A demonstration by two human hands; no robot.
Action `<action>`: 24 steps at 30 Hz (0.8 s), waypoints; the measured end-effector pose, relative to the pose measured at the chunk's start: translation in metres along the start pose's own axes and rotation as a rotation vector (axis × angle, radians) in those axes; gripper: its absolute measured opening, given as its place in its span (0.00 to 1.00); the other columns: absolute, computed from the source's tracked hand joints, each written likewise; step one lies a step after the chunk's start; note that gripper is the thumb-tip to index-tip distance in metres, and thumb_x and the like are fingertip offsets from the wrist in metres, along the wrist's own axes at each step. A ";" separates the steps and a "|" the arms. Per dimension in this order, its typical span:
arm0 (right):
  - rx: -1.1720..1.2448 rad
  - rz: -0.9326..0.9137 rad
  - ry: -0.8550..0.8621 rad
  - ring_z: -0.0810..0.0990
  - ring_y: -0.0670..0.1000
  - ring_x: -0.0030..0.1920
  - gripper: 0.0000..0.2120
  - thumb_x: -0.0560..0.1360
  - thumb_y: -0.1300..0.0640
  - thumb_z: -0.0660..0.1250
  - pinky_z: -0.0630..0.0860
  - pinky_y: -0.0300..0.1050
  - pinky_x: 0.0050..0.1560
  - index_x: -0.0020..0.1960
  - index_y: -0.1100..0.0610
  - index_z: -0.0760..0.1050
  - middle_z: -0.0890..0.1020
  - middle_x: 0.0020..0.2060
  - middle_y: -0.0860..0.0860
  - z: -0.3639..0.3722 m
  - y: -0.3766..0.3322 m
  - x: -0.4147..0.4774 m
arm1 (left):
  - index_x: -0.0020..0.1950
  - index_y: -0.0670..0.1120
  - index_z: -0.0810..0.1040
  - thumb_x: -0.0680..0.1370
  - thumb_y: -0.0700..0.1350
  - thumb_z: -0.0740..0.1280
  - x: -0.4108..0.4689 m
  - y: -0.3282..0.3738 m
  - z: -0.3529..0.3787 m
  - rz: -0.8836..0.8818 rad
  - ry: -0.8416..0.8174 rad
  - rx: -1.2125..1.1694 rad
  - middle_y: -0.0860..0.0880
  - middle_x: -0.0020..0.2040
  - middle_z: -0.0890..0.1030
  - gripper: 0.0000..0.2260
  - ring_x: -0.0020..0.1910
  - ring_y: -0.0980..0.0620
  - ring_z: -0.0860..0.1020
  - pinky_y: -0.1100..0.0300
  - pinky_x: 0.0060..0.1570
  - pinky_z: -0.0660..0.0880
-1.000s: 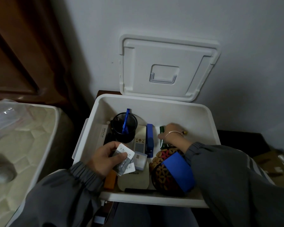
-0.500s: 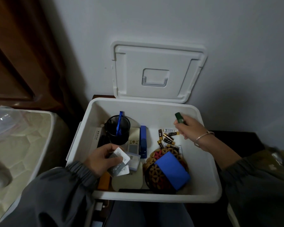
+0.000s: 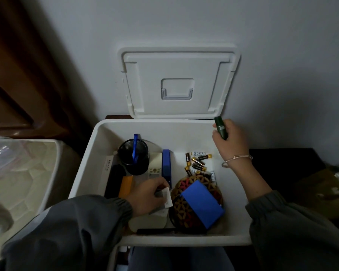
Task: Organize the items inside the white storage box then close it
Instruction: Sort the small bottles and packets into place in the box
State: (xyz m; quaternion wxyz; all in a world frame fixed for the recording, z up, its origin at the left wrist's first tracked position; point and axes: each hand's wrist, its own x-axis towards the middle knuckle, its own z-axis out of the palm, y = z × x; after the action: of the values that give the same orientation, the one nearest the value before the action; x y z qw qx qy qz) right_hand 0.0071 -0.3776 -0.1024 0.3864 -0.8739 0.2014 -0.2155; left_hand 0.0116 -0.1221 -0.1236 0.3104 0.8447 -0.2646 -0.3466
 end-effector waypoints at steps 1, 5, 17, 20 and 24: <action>-0.010 -0.023 0.009 0.73 0.46 0.32 0.05 0.74 0.62 0.64 0.66 0.31 0.31 0.49 0.60 0.75 0.76 0.34 0.51 0.001 0.000 -0.001 | 0.55 0.50 0.73 0.76 0.39 0.66 0.000 0.002 0.002 0.006 0.009 -0.007 0.55 0.50 0.76 0.10 0.50 0.59 0.76 0.66 0.49 0.76; -0.047 -0.094 0.026 0.77 0.53 0.35 0.04 0.73 0.62 0.65 0.70 0.36 0.33 0.48 0.59 0.75 0.79 0.35 0.56 0.003 0.000 -0.004 | 0.54 0.53 0.74 0.75 0.41 0.68 0.002 0.009 0.010 -0.123 0.011 -0.236 0.56 0.50 0.76 0.11 0.49 0.59 0.76 0.70 0.40 0.75; 0.002 -0.070 0.064 0.76 0.53 0.33 0.05 0.73 0.62 0.66 0.69 0.33 0.32 0.48 0.59 0.76 0.79 0.34 0.56 0.002 -0.003 -0.005 | 0.51 0.53 0.74 0.75 0.39 0.67 0.059 0.035 0.048 -0.049 -0.004 -0.374 0.52 0.50 0.78 0.10 0.50 0.55 0.78 0.61 0.47 0.78; 0.054 -0.039 0.075 0.74 0.46 0.31 0.05 0.73 0.62 0.65 0.69 0.33 0.32 0.49 0.59 0.76 0.76 0.32 0.51 0.000 -0.002 -0.004 | 0.49 0.58 0.72 0.75 0.40 0.67 0.063 0.038 0.055 0.055 -0.069 -0.313 0.56 0.50 0.77 0.12 0.50 0.58 0.78 0.65 0.43 0.78; 0.151 0.030 0.108 0.71 0.40 0.27 0.06 0.72 0.63 0.65 0.65 0.26 0.29 0.47 0.57 0.77 0.72 0.26 0.45 -0.001 0.000 -0.002 | 0.61 0.53 0.72 0.75 0.44 0.68 0.070 0.042 0.066 0.178 -0.061 0.006 0.56 0.57 0.71 0.16 0.57 0.56 0.72 0.64 0.53 0.73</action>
State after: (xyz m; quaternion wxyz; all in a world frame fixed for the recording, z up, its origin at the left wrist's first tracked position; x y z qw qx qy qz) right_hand 0.0050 -0.3769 -0.1020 0.4431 -0.8261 0.2182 -0.2713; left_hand -0.0045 -0.2190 -0.1603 0.3291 0.8078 -0.3491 -0.3425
